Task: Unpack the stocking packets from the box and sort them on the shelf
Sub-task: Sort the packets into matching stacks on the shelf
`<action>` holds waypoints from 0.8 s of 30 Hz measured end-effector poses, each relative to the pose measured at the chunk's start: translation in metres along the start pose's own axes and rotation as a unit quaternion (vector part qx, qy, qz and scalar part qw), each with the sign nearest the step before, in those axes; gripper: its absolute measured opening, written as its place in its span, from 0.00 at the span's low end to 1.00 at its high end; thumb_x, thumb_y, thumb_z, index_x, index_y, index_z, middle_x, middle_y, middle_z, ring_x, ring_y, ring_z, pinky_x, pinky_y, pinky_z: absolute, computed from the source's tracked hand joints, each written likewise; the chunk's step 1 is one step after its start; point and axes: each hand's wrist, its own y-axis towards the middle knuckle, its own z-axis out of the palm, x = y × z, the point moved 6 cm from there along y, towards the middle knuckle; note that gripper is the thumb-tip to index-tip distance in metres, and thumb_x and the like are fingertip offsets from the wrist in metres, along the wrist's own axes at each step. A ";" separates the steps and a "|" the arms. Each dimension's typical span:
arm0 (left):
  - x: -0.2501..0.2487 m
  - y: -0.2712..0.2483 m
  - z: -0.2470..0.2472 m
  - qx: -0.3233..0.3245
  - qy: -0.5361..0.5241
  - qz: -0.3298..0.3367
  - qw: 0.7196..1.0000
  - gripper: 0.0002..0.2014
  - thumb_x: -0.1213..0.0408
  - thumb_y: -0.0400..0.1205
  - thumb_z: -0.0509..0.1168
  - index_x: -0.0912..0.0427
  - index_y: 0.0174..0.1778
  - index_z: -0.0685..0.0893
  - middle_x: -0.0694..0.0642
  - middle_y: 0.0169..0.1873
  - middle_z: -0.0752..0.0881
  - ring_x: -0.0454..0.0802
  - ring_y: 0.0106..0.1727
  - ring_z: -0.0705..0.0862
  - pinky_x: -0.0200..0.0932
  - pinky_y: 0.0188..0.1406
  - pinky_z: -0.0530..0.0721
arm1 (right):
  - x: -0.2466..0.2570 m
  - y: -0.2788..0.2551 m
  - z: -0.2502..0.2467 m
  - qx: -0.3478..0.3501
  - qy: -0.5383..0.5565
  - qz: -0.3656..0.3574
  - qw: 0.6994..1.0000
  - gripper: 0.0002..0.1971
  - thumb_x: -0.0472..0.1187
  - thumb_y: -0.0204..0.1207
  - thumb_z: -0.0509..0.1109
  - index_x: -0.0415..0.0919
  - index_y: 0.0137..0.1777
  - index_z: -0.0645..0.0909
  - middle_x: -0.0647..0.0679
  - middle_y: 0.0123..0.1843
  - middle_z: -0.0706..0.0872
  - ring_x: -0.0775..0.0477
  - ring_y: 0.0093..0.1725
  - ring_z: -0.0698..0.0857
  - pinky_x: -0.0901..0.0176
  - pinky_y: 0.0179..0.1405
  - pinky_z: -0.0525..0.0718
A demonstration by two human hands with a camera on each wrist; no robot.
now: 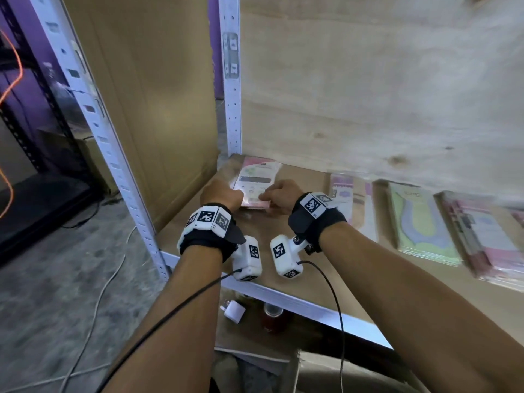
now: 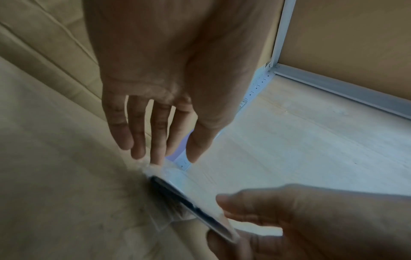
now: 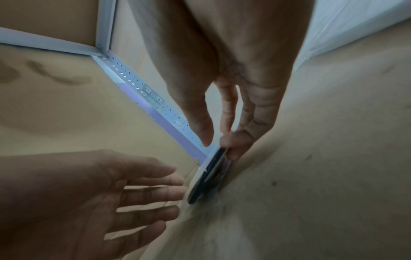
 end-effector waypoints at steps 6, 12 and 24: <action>0.007 -0.003 0.014 0.071 -0.102 -0.061 0.990 0.13 0.62 0.77 0.68 0.69 0.51 0.88 0.63 0.43 0.92 0.59 0.42 0.91 0.49 0.47 0.90 | -0.015 -0.015 -0.029 -0.005 -0.034 0.026 0.999 0.12 0.31 0.70 0.79 0.36 0.48 0.79 0.41 0.35 0.81 0.47 0.26 0.76 0.54 0.30 0.78; -0.014 -0.021 0.025 0.132 -0.270 -0.076 0.951 0.23 0.54 0.80 0.72 0.70 0.63 0.82 0.66 0.46 0.89 0.57 0.40 0.91 0.52 0.47 0.92 | -0.022 -0.052 -0.065 0.016 0.040 0.008 0.999 0.07 0.27 0.73 0.76 0.38 0.41 0.83 0.42 0.38 0.86 0.50 0.29 0.81 0.61 0.29 0.78; -0.116 -0.076 0.021 0.213 -0.578 -0.006 0.788 0.20 0.56 0.80 0.73 0.68 0.57 0.81 0.74 0.55 0.89 0.60 0.48 0.93 0.45 0.37 0.92 | 0.020 -0.162 -0.145 -0.090 -0.224 -0.280 0.929 0.17 0.31 0.68 0.79 0.44 0.57 0.89 0.43 0.49 0.86 0.45 0.46 0.85 0.56 0.51 0.83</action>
